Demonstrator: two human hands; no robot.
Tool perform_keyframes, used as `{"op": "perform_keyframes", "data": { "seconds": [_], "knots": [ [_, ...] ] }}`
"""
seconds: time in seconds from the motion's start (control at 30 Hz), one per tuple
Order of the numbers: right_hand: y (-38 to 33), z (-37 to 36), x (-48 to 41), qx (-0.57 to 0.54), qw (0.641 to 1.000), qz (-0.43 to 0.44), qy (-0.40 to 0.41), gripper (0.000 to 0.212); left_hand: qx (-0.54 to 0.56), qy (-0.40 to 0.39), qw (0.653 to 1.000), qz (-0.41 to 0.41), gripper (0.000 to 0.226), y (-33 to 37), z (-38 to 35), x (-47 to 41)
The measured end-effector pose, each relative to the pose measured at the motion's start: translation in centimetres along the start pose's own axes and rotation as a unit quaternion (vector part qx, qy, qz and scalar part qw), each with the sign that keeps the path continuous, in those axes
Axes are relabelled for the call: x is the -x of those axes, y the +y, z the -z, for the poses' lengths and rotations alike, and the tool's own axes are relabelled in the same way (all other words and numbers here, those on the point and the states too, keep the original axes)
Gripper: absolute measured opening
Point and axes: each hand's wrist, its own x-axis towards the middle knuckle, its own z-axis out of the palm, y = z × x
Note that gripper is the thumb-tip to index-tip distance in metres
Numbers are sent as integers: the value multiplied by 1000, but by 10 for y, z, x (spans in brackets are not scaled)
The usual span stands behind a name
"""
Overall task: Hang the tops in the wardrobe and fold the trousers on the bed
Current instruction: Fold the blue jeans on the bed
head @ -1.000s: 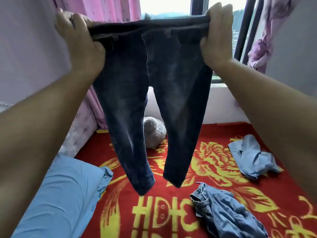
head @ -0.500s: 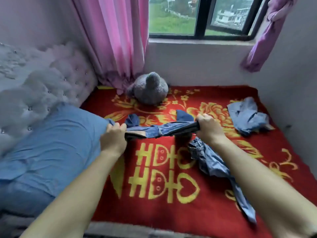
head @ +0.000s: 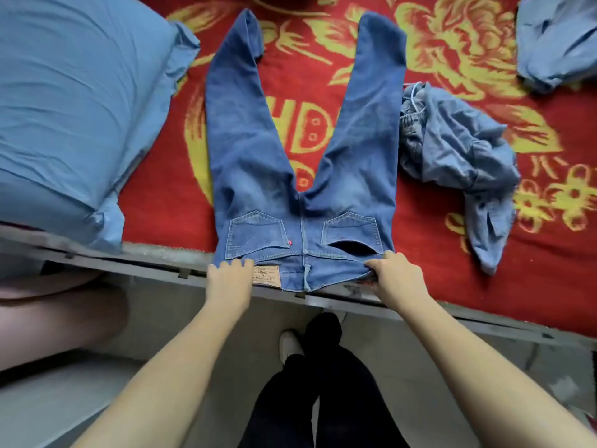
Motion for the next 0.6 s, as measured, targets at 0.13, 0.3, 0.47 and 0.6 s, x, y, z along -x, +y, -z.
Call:
{"op": "perform_keyframes", "data": {
  "seconds": [0.13, 0.3, 0.47, 0.6],
  "knots": [
    [11, -66, -5, 44, 999, 11, -26, 39, 63, -51, 996, -26, 98, 30, -56, -11],
    [22, -127, -23, 97, 986, 46, -126, 38, 57, -202, 975, -78, 78, 64, -108, -33],
    [21, -128, -49, 56, 987, 57, -140, 44, 67, -251, 963, -66, 49, 74, -109, -59],
    [15, -112, -82, -89, 988, 72, 102, 33, 154, -41, 987, -4, 50, 74, -92, -85]
  ]
}}
